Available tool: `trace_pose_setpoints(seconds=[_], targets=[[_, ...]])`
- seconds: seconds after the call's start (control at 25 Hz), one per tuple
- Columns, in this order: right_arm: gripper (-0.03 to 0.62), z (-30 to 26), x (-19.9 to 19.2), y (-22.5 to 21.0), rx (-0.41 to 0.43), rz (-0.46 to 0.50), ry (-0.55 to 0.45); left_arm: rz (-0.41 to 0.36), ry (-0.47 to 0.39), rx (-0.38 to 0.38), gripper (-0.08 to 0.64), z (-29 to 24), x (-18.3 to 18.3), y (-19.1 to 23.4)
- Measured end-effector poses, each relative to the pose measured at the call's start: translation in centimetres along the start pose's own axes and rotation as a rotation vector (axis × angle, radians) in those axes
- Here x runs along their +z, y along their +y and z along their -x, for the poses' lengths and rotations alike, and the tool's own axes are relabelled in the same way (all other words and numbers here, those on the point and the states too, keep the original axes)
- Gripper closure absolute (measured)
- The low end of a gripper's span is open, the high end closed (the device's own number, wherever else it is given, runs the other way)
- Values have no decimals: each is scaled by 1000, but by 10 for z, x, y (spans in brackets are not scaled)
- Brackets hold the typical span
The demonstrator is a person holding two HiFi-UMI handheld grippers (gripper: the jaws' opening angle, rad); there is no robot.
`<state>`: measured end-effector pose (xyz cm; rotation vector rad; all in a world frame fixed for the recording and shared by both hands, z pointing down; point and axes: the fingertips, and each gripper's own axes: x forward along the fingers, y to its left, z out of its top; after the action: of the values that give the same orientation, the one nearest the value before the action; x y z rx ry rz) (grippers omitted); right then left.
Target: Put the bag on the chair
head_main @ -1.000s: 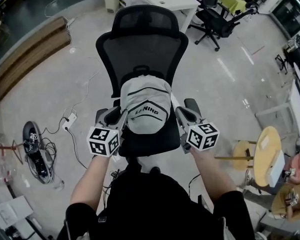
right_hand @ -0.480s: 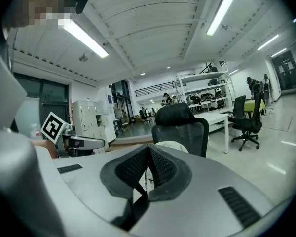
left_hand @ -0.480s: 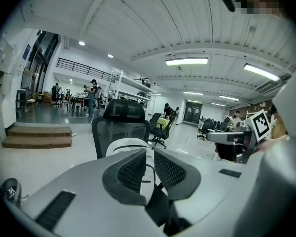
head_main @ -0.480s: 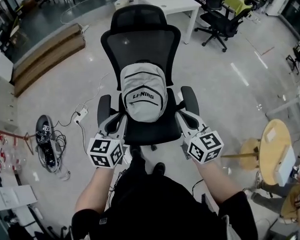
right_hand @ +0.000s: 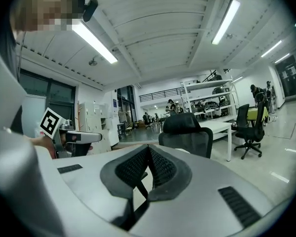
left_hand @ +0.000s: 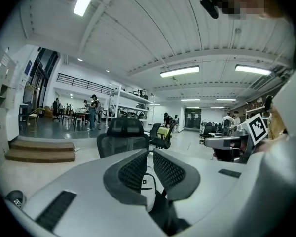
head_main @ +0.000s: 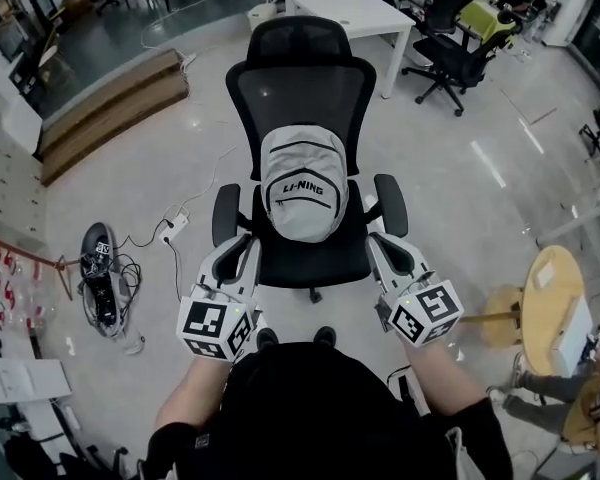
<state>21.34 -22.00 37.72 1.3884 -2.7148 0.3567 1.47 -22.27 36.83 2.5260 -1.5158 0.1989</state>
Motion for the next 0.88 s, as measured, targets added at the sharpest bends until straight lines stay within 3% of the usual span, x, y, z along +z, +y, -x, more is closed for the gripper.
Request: trace_pose_setpoints(seconds=[0.32, 0.6, 0.88], targets=[[565, -37, 27, 75, 80, 63, -54, 11, -41, 44, 511, 44, 9, 61], [565, -50, 25, 94, 9, 61, -68, 41, -63, 68, 512, 57, 11, 107], [565, -47, 14, 104, -61, 55, -44, 49, -25, -8, 515, 59, -6, 116]])
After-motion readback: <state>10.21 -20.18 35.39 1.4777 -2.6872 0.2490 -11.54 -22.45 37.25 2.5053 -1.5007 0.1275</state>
